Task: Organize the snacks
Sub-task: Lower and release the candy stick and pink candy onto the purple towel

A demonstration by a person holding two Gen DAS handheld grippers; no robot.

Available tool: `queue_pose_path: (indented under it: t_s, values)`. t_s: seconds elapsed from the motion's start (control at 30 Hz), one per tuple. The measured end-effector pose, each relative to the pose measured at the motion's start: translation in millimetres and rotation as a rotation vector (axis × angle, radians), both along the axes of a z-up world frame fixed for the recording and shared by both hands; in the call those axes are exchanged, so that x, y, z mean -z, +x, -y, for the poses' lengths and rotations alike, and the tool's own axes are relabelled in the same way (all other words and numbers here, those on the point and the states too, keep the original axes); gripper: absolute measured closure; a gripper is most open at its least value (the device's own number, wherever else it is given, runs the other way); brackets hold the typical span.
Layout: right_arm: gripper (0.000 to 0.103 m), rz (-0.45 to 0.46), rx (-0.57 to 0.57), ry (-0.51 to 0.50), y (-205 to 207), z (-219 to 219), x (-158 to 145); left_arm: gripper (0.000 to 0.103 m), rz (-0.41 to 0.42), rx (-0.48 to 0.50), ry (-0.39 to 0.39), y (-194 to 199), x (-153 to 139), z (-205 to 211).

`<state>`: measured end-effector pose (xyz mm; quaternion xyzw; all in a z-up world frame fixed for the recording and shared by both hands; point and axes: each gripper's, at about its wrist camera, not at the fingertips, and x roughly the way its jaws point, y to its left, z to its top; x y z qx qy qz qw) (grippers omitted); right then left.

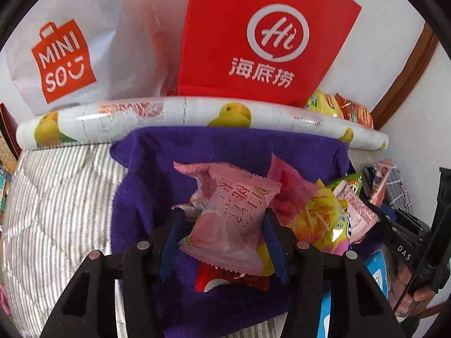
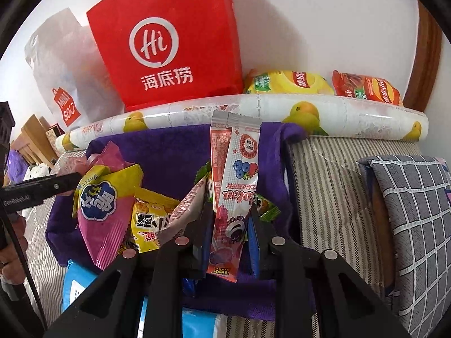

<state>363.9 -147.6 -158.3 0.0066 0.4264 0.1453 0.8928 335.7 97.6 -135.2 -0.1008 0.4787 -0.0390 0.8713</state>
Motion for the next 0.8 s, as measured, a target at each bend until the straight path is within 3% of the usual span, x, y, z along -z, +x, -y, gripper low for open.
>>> queue_pose_path:
  t_s: [0.17, 0.63, 0.8]
  values:
    - [0.079, 0.009, -0.014, -0.033, -1.5, -6.6, -0.2, 0.049, -0.007, 0.014, 0.013, -1.2, 4.4, 5.0]
    - [0.063, 0.004, -0.028, -0.068, -9.0, -12.0, -4.0, 0.049, -0.037, 0.033, -0.014, -0.4, 9.5, 5.3]
    - [0.055, 0.011, -0.021, -0.068, -13.6, -11.9, -13.3, 0.038, -0.065, 0.042, 0.010, -1.0, 5.9, 7.4]
